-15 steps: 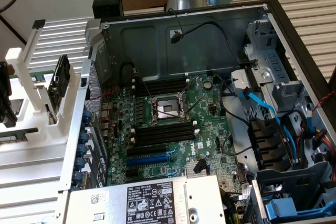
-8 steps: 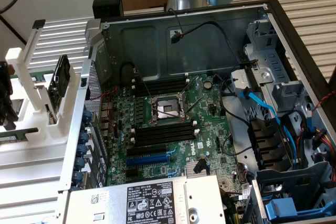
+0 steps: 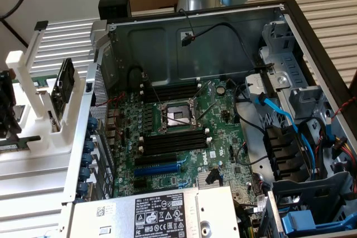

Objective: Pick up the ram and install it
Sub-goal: 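Pick up the ram and move it above insertion slot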

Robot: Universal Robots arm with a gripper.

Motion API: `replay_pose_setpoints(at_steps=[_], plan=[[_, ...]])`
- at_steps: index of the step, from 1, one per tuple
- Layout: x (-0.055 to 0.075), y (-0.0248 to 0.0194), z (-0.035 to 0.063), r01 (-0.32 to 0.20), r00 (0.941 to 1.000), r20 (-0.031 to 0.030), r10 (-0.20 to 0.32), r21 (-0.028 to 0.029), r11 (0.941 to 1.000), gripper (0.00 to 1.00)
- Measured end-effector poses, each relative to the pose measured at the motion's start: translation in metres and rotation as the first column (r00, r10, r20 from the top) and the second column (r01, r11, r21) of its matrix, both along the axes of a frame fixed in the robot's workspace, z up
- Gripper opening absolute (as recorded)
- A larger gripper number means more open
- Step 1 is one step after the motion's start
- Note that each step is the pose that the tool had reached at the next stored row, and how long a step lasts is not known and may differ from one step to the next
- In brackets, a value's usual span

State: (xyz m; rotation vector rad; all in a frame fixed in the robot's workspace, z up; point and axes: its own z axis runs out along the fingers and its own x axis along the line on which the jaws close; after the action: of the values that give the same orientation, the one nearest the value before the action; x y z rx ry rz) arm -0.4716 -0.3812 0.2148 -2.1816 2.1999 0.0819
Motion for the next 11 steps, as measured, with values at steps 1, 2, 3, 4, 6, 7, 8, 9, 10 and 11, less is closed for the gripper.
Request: replay_pose_setpoints(at_steps=[1, 2, 3, 4, 6, 7, 8, 9, 10, 11], plan=[[0.0000, 0.0000, -0.0010, 0.000, 1.0000, 0.0001, 0.000, 0.0000, 1.0000, 0.26], [0.0000, 0.0000, -0.0026, 0.000, 1.0000, 0.0000, 0.000, -0.0001, 1.0000, 0.26], [0.0000, 0.0000, -0.0036, 0.000, 1.0000, 0.0000, 0.000, -0.0001, 1.0000, 0.26], [0.0000, 0.0000, -0.0044, 0.000, 1.0000, 0.0000, 0.000, -0.0001, 1.0000, 0.26], [0.0000, 0.0000, -0.0061, 0.000, 1.0000, 0.0001, 0.000, -0.0001, 1.0000, 0.26], [0.0000, 0.0000, -0.0069, 0.000, 1.0000, 0.0000, 0.000, -0.0001, 1.0000, 0.26], [0.0000, 0.0000, -0.0077, 0.000, 1.0000, 0.0000, 0.000, -0.0001, 1.0000, 0.26], [0.0000, 0.0000, -0.0106, 0.000, 1.0000, -0.0002, 0.000, -0.0002, 1.0000, 0.26], [-0.0001, 0.0000, -0.0106, 0.000, 1.0000, -0.0002, 0.000, -0.0002, 1.0000, 0.26], [-0.0001, 0.0000, -0.0106, 0.000, 1.0000, -0.0002, 0.000, -0.0002, 1.0000, 0.26]])
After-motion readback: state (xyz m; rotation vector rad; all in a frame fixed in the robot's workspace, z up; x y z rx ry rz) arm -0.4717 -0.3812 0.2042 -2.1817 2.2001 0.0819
